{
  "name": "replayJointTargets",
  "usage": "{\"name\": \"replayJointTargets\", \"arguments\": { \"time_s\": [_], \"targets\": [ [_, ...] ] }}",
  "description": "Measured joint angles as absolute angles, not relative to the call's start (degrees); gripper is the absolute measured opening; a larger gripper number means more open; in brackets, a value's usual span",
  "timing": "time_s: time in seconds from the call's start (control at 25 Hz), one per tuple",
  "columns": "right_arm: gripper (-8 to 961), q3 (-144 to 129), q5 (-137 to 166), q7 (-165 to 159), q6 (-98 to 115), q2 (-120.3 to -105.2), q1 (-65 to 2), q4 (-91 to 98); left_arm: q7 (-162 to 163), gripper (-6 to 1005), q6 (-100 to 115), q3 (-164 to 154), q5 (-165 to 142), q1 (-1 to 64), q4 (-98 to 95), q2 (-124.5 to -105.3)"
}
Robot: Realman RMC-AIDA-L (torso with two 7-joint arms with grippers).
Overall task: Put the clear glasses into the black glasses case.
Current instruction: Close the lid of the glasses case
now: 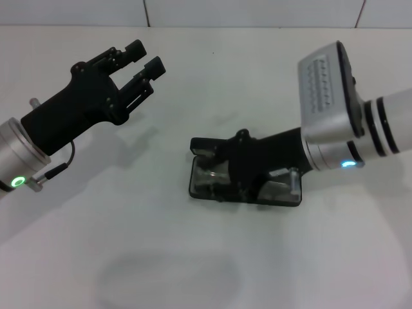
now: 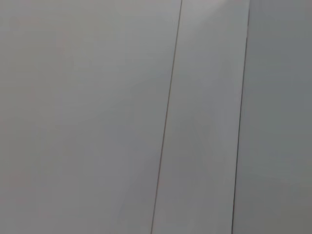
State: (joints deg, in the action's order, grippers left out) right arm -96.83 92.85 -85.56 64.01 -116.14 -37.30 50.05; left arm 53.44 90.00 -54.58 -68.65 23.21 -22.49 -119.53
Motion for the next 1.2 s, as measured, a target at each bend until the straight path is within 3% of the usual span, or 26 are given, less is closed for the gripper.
{"name": "replayJointTargets", "arguments": {
  "time_s": [0.2, 0.44, 0.64, 0.88, 1.2],
  "targets": [
    [437, -92.31, 93.03, -85.42, 73.62, -115.63, -34.30, 53.87, 53.66, 587, 90.17, -54.58, -68.65, 22.65, -22.50, -119.45],
    [443, -74.11, 91.15, -83.57, 78.29, -115.84, -24.43, 58.10, 53.47, 589, 89.10, -54.43, -68.65, 22.60, -22.34, -119.36],
    [448, -61.32, 74.50, -72.63, 78.12, -115.58, -19.82, 45.54, 54.81, 590, 86.04, -54.64, -71.44, 23.77, -22.29, -119.29],
    [454, -50.49, 67.16, -62.38, 83.79, -115.56, -20.11, 30.58, 61.74, 591, 79.10, -54.89, -83.16, 31.30, -21.70, -119.70],
    [462, -49.84, 66.44, -58.61, 83.06, -115.55, -20.62, 26.91, 71.79, 593, 65.64, -66.39, -85.32, 43.04, -18.94, -120.39]
  ]
}}
